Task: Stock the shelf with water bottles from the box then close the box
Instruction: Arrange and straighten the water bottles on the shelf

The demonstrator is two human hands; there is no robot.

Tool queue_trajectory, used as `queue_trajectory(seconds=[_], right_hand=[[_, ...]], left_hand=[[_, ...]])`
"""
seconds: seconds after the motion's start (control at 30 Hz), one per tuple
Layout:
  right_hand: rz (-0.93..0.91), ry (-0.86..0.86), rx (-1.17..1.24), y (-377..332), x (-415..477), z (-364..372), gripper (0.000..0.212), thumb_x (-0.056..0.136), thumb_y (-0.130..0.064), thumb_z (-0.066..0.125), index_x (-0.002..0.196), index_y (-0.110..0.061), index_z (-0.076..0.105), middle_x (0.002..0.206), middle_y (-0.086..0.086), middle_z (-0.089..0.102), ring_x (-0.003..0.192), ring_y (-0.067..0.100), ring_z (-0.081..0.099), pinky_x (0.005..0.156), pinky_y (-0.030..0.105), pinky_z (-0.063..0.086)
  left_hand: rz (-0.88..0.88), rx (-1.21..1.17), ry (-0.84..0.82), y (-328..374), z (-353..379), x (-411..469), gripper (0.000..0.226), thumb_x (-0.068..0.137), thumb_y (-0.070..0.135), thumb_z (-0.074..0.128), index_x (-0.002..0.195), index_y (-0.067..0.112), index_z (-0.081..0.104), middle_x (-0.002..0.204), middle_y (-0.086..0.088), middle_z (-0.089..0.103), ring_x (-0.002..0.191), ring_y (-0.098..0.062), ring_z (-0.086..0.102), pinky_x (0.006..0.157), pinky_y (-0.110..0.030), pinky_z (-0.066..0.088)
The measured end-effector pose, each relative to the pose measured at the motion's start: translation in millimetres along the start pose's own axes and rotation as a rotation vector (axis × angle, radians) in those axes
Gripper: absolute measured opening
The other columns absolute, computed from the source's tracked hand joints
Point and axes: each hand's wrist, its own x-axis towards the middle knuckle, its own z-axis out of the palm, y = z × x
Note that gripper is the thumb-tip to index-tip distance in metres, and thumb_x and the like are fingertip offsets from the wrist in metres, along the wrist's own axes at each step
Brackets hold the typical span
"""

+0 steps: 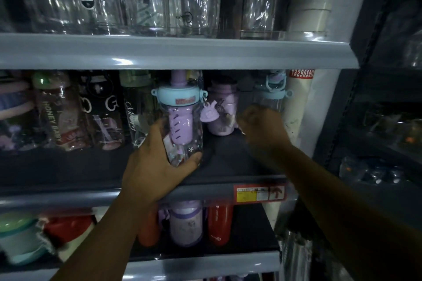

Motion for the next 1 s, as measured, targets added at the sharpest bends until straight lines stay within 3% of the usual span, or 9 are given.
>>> queue_trajectory(seconds=[0.07, 0.13, 0.27, 0.33, 0.4, 0.47, 0.6, 0.77, 1.0], right_hand=[[0.036, 0.218, 0.065, 11.3, -18.5, -18.3, 0.029, 0.1, -0.037, 0.058, 0.078, -0.018, 0.058, 0.07, -0.003, 0.06, 0.064, 0.013, 0.061, 0.058, 0.028, 0.046], [0.182, 0.41, 0.161, 21.7, -30.3, -31.2, 0.032, 0.094, -0.048, 0.066, 0.094, -0.019, 0.053, 0.082, -0.003, 0.059, 0.065, 0.006, 0.053, 0.055, 0.025, 0.038], [0.413, 0.22, 0.537, 37.6, -15.5, -30.4, 0.091, 0.077, -0.038, 0.087, 0.145, -0.019, 0.031, 0.128, -0.002, 0.047, 0.106, 0.015, 0.056, 0.062, 0.015, 0.043], [0.362, 0.138, 0.605, 40.6, -4.6, -24.1, 0.086, 0.075, -0.029, 0.089, 0.142, -0.024, 0.035, 0.122, -0.011, 0.048, 0.111, 0.014, 0.053, 0.068, 0.016, 0.048], [0.314, 0.1, 0.558, 45.1, 4.5, -15.0, 0.072, 0.072, -0.032, 0.091, 0.126, -0.024, 0.044, 0.12, -0.011, 0.058, 0.11, 0.016, 0.06, 0.08, 0.028, 0.057], [0.323, 0.081, 0.511, 50.0, 10.8, -8.4, 0.073, 0.071, -0.039, 0.091, 0.13, -0.018, 0.053, 0.125, -0.003, 0.066, 0.109, 0.019, 0.067, 0.084, 0.033, 0.059], [0.338, 0.106, 0.403, 53.2, 10.1, -16.5, 0.067, 0.076, -0.042, 0.087, 0.13, -0.018, 0.056, 0.124, 0.0, 0.067, 0.1, 0.016, 0.066, 0.074, 0.026, 0.054], [0.308, 0.14, 0.388, 58.9, 19.1, -26.5, 0.072, 0.077, -0.036, 0.086, 0.137, -0.019, 0.051, 0.132, 0.003, 0.064, 0.104, 0.017, 0.061, 0.092, 0.041, 0.058], [0.296, 0.04, 0.354, 64.2, 45.6, -16.8, 0.062, 0.081, -0.025, 0.084, 0.136, -0.016, 0.055, 0.129, 0.004, 0.065, 0.112, 0.026, 0.063, 0.098, 0.045, 0.055]], left_hand=[[0.002, 0.001, 0.011, -0.4, 0.9, 0.0, 0.09, 0.067, 0.062, 0.082, 0.14, 0.033, 0.039, 0.114, 0.02, 0.056, 0.107, -0.019, 0.066, 0.088, -0.04, 0.054], [-0.004, 0.004, 0.011, -0.3, 1.7, 0.3, 0.092, 0.067, 0.063, 0.082, 0.142, 0.032, 0.039, 0.117, 0.017, 0.058, 0.109, -0.021, 0.066, 0.089, -0.04, 0.054], [-0.01, 0.011, 0.012, -1.2, 2.6, 0.6, 0.096, 0.066, 0.067, 0.078, 0.146, 0.034, 0.036, 0.13, 0.007, 0.064, 0.113, -0.023, 0.066, 0.093, -0.044, 0.054], [-0.016, 0.009, 0.001, -1.7, 1.9, 0.6, 0.098, 0.065, 0.071, 0.076, 0.146, 0.035, 0.035, 0.129, 0.006, 0.066, 0.111, -0.023, 0.066, 0.094, -0.046, 0.055], [-0.025, 0.013, -0.006, -2.4, 1.1, 0.8, 0.099, 0.064, 0.073, 0.075, 0.146, 0.035, 0.034, 0.128, 0.006, 0.066, 0.109, -0.023, 0.067, 0.093, -0.046, 0.055], [-0.025, 0.007, -0.004, -1.9, 0.9, 0.5, 0.097, 0.065, 0.071, 0.077, 0.145, 0.036, 0.034, 0.127, 0.008, 0.066, 0.109, -0.022, 0.066, 0.092, -0.043, 0.054], [-0.014, -0.011, -0.009, -0.8, 2.4, -0.1, 0.094, 0.066, 0.066, 0.079, 0.143, 0.038, 0.034, 0.125, 0.012, 0.064, 0.11, -0.021, 0.065, 0.091, -0.042, 0.053], [-0.032, -0.018, -0.021, 2.5, 3.4, 0.4, 0.099, 0.059, 0.077, 0.071, 0.142, 0.04, 0.032, 0.118, 0.014, 0.061, 0.106, -0.02, 0.065, 0.092, -0.043, 0.054], [-0.05, -0.017, -0.042, 1.4, 0.3, 1.3, 0.104, 0.055, 0.082, 0.067, 0.144, 0.042, 0.031, 0.127, 0.011, 0.066, 0.11, -0.02, 0.067, 0.094, -0.046, 0.055]])
